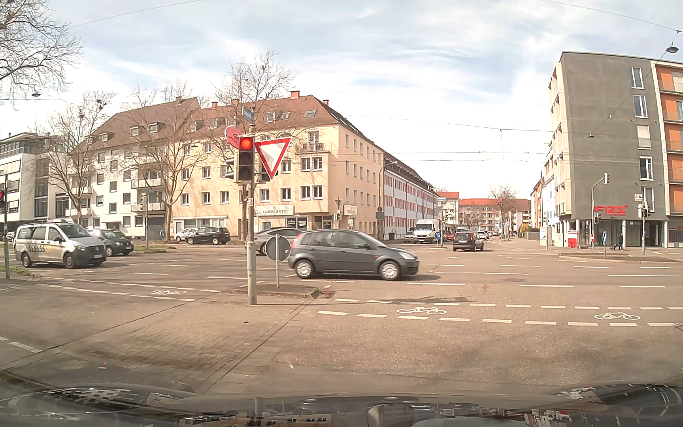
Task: Follow the waypoints while adhering to traffic rules and regulations
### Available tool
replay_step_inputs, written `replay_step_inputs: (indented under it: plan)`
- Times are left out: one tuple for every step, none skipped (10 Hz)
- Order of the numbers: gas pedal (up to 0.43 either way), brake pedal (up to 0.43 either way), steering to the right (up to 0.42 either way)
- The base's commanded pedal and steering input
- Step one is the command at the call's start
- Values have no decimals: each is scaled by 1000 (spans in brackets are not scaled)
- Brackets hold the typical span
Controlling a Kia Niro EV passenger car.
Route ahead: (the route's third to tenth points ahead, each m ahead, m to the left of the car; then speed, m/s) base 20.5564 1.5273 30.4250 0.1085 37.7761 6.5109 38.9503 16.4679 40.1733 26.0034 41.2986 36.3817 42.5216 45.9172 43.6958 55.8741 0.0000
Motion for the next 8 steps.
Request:
replay_step_inputs:
  plan:
    - [0,305,6]
    - [0,305,6]
    - [0,311,6]
    - [0,311,6]
    - [0,305,6]
    - [0,311,6]
    - [0,305,6]
    - [0,305,6]
